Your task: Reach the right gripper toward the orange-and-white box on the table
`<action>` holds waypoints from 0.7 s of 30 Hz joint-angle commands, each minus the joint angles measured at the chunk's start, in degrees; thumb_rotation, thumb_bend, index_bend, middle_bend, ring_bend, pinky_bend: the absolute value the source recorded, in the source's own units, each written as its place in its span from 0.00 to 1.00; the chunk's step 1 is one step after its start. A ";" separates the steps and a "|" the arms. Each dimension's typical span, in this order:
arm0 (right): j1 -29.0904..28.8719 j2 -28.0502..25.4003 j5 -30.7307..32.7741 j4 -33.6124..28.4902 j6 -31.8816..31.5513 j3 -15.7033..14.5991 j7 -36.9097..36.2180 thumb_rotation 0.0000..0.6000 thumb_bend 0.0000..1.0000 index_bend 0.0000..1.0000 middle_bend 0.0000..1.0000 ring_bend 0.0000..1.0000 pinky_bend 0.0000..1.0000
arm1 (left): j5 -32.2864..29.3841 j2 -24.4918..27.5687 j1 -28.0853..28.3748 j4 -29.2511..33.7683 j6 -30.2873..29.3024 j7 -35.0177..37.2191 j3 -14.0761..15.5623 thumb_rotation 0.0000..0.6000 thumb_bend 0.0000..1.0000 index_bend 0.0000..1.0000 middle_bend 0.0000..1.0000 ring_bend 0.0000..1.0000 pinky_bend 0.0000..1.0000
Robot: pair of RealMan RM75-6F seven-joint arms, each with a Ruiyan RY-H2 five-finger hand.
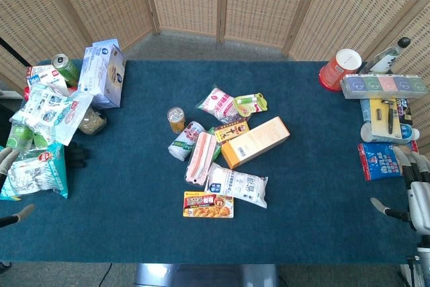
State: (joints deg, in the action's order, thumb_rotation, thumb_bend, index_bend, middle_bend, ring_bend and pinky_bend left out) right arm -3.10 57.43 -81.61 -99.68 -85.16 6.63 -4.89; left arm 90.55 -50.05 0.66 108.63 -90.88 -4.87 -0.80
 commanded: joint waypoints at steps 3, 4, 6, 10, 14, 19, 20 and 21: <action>-2.87 1.50 -1.69 -0.02 3.80 -0.32 1.08 1.00 0.00 0.00 0.00 0.00 0.00 | 0.58 0.23 -0.34 0.71 -0.87 -0.26 -0.06 1.00 0.00 0.00 0.00 0.00 0.00; -3.89 1.70 -2.21 0.10 4.97 -0.24 1.97 1.00 0.00 0.00 0.00 0.00 0.00 | 0.40 0.26 -0.29 0.79 -0.66 -0.22 -0.05 1.00 0.00 0.00 0.00 0.00 0.00; -6.72 2.29 -3.22 0.09 7.98 0.35 3.61 1.00 0.00 0.00 0.00 0.00 0.00 | -0.43 0.31 -0.04 0.85 0.07 -0.15 -0.18 1.00 0.00 0.00 0.00 0.00 0.00; -12.98 3.34 -4.10 -0.20 15.43 1.69 5.35 1.00 0.00 0.00 0.00 0.00 0.00 | -2.18 0.20 0.43 0.62 1.33 -0.14 -0.55 1.00 0.00 0.00 0.00 0.00 0.00; -18.97 5.54 -3.27 0.35 21.73 3.55 7.83 1.00 0.00 0.00 0.00 0.00 0.00 | -3.13 0.24 0.56 0.26 1.73 0.10 -0.81 1.00 0.00 0.00 0.00 0.00 0.00; -22.50 7.70 -1.84 0.30 23.83 5.02 11.20 1.00 0.00 0.00 0.00 0.00 0.00 | -4.33 0.26 0.83 -0.01 2.23 0.13 -1.24 1.00 0.00 0.00 0.00 0.00 0.00; -23.68 8.16 -1.73 0.34 25.02 5.14 12.23 1.00 0.00 0.00 0.00 0.00 0.00 | -4.57 0.23 0.96 -0.13 2.42 0.06 -1.35 1.00 0.00 0.00 0.00 0.00 0.00; -24.67 8.52 -1.64 0.33 26.06 5.25 12.92 1.00 0.00 0.00 0.00 0.00 0.00 | -4.74 0.18 1.04 -0.21 2.60 0.08 -1.38 1.00 0.00 0.00 0.00 0.00 0.00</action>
State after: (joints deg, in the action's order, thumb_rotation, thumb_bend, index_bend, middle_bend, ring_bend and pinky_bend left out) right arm -25.82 64.87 -83.70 -99.43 -61.05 11.30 6.29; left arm 85.95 -49.83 1.60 108.51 -88.42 -4.78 -2.11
